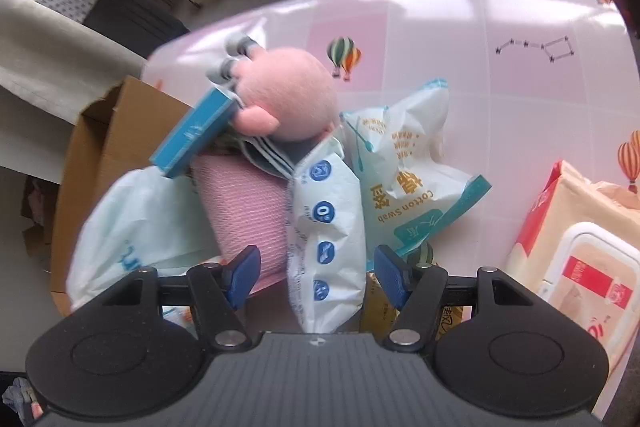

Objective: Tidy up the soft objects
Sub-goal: 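Carry the yogurt cup with the left tool while the right tool carries the wipes pack to the box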

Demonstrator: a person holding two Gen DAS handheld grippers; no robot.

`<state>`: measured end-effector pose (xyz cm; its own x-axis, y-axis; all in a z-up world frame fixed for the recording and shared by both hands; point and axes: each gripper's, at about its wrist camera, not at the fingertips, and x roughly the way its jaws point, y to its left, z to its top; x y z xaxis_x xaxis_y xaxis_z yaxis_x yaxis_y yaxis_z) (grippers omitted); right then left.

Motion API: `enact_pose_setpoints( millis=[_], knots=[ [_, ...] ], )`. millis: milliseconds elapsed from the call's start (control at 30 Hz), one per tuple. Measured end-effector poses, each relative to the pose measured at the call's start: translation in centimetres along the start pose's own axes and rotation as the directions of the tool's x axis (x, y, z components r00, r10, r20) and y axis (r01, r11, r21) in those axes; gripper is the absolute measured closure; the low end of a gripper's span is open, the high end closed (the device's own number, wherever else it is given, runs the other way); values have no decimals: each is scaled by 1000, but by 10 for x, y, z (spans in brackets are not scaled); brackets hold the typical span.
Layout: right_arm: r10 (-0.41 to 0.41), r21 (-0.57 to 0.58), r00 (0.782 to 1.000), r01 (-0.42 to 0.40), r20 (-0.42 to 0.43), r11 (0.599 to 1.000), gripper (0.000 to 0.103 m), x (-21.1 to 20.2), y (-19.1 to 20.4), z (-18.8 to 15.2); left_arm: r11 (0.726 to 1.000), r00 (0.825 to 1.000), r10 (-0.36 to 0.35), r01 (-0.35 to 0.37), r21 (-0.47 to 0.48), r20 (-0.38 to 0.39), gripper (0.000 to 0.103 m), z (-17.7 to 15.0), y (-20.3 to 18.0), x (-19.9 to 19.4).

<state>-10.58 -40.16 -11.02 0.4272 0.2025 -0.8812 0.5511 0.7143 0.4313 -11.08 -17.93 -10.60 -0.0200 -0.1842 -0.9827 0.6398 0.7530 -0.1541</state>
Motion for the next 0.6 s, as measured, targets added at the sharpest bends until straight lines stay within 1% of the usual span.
enact_pose_setpoints(
  millis=[67, 133, 167, 233, 300, 367, 433, 600],
  knots=[
    [1, 7, 1000, -1, -13, 1000, 64, 9, 0, 0, 1000, 1000, 1, -1, -1, -5, 35, 1, -2, 2],
    [-2, 4, 1000, 2, -18, 1000, 68, 16, 0, 1, 1000, 1000, 1, -1, -9, -12, 35, 4, -3, 10],
    [-3, 6, 1000, 3, -29, 1000, 68, 20, 0, 2, 1000, 1000, 1, -1, -13, -15, 36, 6, -4, 14],
    [0, 21, 999, 1, -47, 1000, 75, 27, -2, 2, 1000, 1000, -1, 1, -24, -18, 36, 8, -3, 17],
    [9, 42, 998, -7, -61, 999, 79, 31, -4, 3, 1000, 1000, -6, 6, -25, -14, 36, 9, -2, 15],
    [20, 62, 998, -16, -58, 998, 83, 30, -7, 3, 1000, 1000, -8, 8, -21, -11, 37, 9, -1, 14],
    [11, 69, 999, -8, -48, 998, 90, 25, -9, 2, 1000, 1000, -12, 12, -17, -8, 37, 9, 0, 12],
    [26, 112, 999, -23, -32, 993, 92, 11, -14, -2, 1000, 1000, -18, 18, -5, -3, 37, 9, 0, 6]
  ],
)
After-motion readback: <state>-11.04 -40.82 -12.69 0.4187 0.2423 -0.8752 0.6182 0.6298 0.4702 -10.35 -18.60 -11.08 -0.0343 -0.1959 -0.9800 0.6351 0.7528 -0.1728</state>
